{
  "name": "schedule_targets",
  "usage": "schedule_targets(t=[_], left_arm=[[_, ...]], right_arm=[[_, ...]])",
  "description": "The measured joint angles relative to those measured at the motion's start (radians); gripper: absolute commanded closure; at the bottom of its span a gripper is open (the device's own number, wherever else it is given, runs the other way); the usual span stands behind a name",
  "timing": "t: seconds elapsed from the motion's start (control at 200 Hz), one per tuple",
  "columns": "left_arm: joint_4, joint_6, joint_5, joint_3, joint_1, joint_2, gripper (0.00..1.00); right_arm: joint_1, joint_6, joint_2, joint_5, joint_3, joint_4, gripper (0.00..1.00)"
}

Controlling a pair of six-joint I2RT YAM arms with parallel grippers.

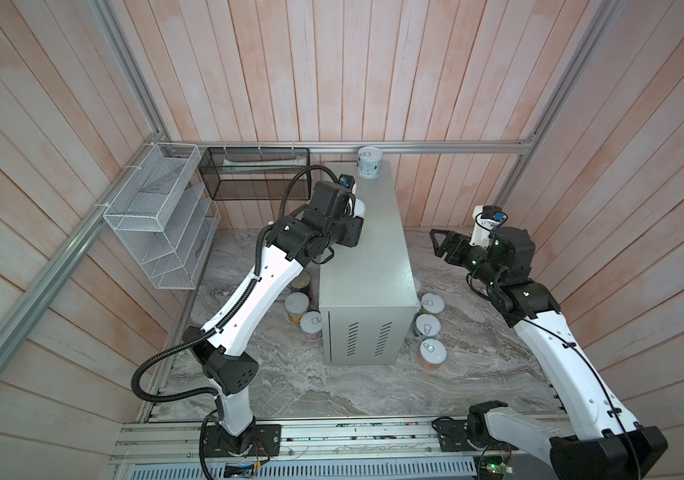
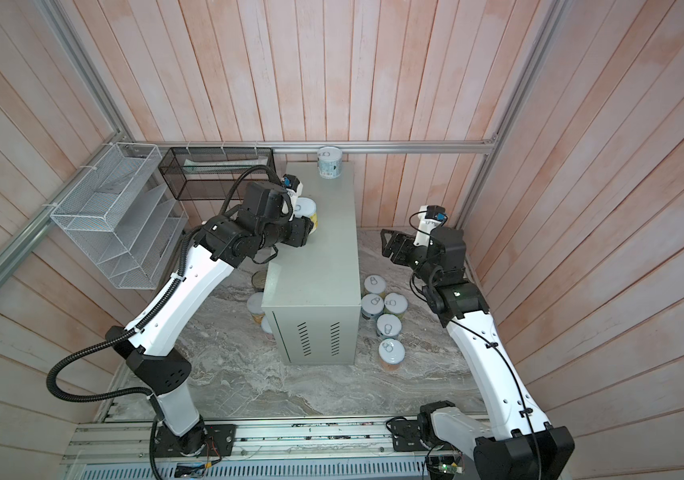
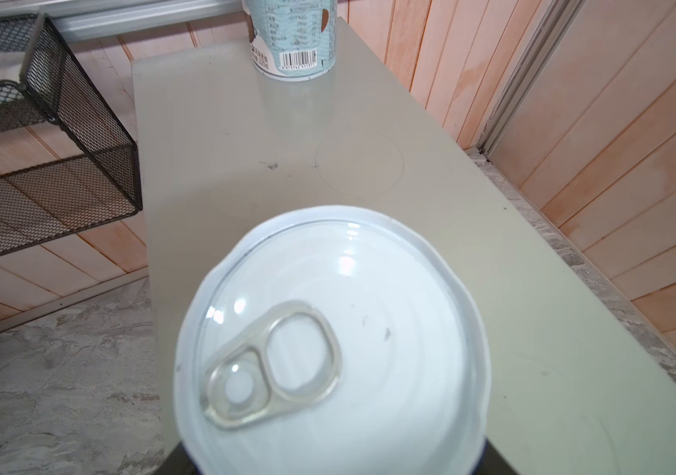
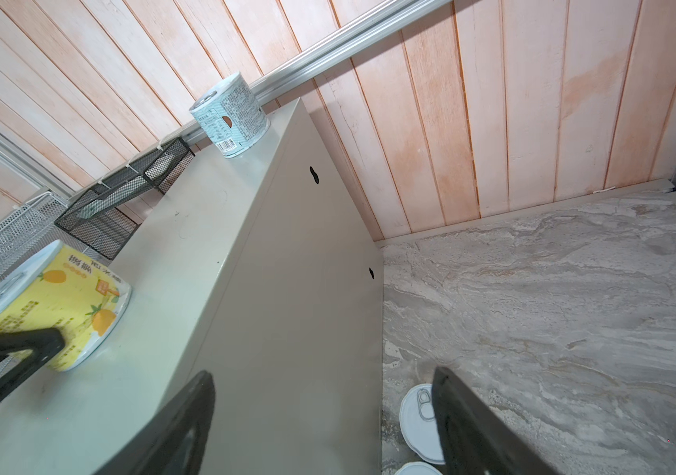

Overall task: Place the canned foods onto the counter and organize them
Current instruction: 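Carry the yellow-labelled can along the cabinet top toward the teal-labelled can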

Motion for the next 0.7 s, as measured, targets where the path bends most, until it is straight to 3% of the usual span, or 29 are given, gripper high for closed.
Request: schedule_targets(t=[0.7], left_arm=[[0.129, 0.035, 0.026, 0.209, 0.101, 0.217, 0.53]], right_arm=[[0.02, -0.001, 0.054, 0.018, 0.055, 0.005, 0.17]])
